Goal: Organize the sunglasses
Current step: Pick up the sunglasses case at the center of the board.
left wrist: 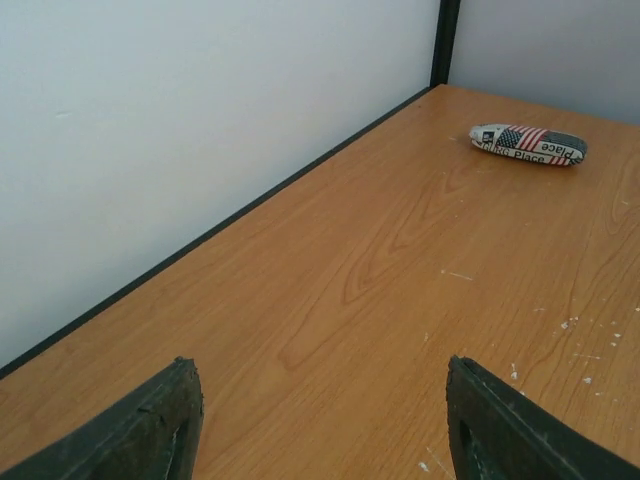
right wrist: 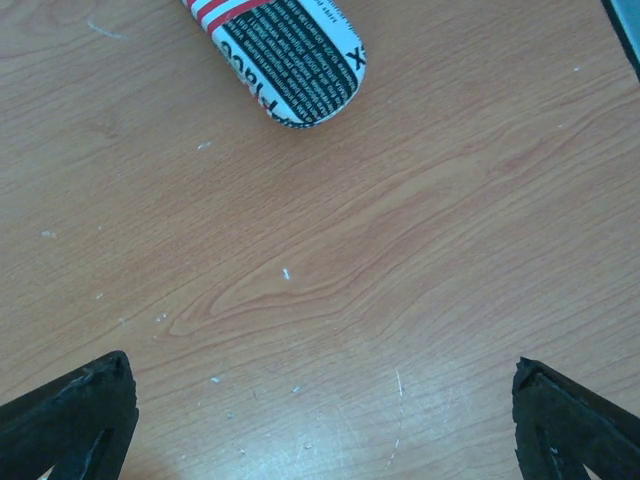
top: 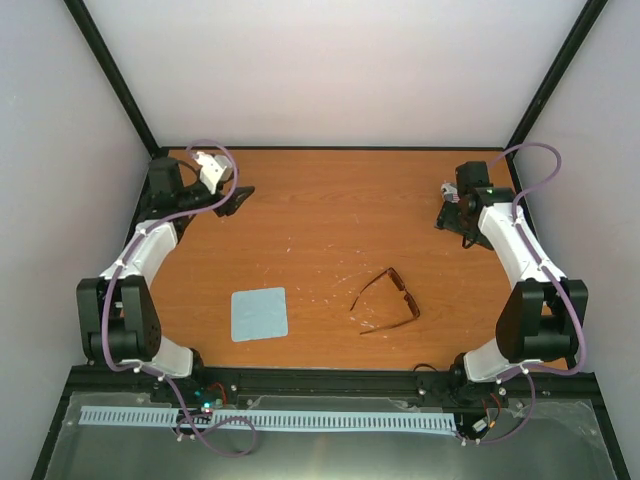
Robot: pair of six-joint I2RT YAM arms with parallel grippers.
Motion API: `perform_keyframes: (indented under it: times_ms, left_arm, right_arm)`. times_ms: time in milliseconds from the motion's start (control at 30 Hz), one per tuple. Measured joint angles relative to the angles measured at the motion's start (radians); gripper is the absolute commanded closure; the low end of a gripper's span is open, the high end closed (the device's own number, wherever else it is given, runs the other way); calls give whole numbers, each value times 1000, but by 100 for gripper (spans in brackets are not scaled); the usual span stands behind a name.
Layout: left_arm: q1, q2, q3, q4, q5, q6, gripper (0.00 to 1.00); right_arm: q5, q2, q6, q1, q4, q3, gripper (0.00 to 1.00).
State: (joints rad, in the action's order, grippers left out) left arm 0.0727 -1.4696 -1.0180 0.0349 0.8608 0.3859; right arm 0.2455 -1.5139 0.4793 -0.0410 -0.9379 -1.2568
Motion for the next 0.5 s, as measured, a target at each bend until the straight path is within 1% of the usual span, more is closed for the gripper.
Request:
perform_keyframes:
  times_ms: [133, 233, 333, 367, 433, 500]
  left_arm:
    - [-7, -53, -54, -51, 11, 17, 38]
    - [-7, -91, -88, -80, 11, 37, 38]
    - [-7, -114, -100, -106, 9, 75, 38]
    - [-7, -121, -101, -117, 7, 92, 38]
    - [-7, -134, -108, -140, 4, 123, 38]
    - [-7, -151, -121, -172, 2, 153, 38]
  right_arm:
    - [-25, -11, -62, 5, -5, -5, 0]
    - [-26, -77, -142, 6, -24, -48, 1]
    - [-2, -208, -246, 6, -61, -163, 10]
    - [7, -254, -282, 6, -64, -203, 11]
    - [10, -336, -336, 10, -63, -272, 7]
    - [5, -396, -368, 20, -68, -320, 5]
